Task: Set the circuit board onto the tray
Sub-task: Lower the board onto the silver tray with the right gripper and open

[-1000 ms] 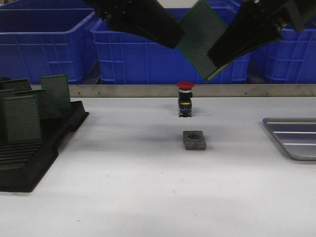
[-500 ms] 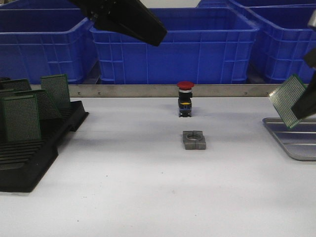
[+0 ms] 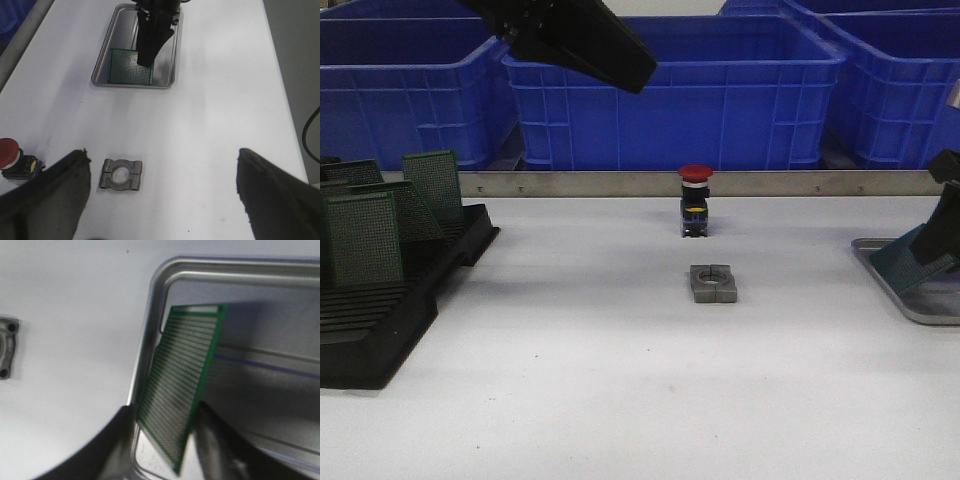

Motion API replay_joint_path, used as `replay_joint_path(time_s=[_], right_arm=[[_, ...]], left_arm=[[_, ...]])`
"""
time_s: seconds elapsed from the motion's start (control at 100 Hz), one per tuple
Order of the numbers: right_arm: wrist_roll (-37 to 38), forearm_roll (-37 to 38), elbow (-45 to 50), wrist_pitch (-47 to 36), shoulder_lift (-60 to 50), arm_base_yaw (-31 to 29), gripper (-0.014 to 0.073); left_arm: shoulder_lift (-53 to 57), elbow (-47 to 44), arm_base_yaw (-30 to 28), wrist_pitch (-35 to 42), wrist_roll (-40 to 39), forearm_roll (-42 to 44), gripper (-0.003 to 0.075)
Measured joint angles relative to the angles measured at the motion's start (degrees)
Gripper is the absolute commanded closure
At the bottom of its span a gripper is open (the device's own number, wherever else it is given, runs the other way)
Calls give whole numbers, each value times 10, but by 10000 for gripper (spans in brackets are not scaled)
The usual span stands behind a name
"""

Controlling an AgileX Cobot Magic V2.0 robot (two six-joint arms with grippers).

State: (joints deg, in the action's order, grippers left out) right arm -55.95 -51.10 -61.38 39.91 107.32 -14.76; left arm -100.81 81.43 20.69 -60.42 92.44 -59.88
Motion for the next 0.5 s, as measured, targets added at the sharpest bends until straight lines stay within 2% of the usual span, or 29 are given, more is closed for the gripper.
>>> replay_joint_path(time_s=[0.12, 0.5], right_arm=[[1, 2, -3, 1, 0, 0, 27], [2, 40, -3, 13, -62, 0, 27]], left_arm=[[0, 0, 0, 0, 0, 0, 154], [0, 0, -10, 0, -1, 1, 154]])
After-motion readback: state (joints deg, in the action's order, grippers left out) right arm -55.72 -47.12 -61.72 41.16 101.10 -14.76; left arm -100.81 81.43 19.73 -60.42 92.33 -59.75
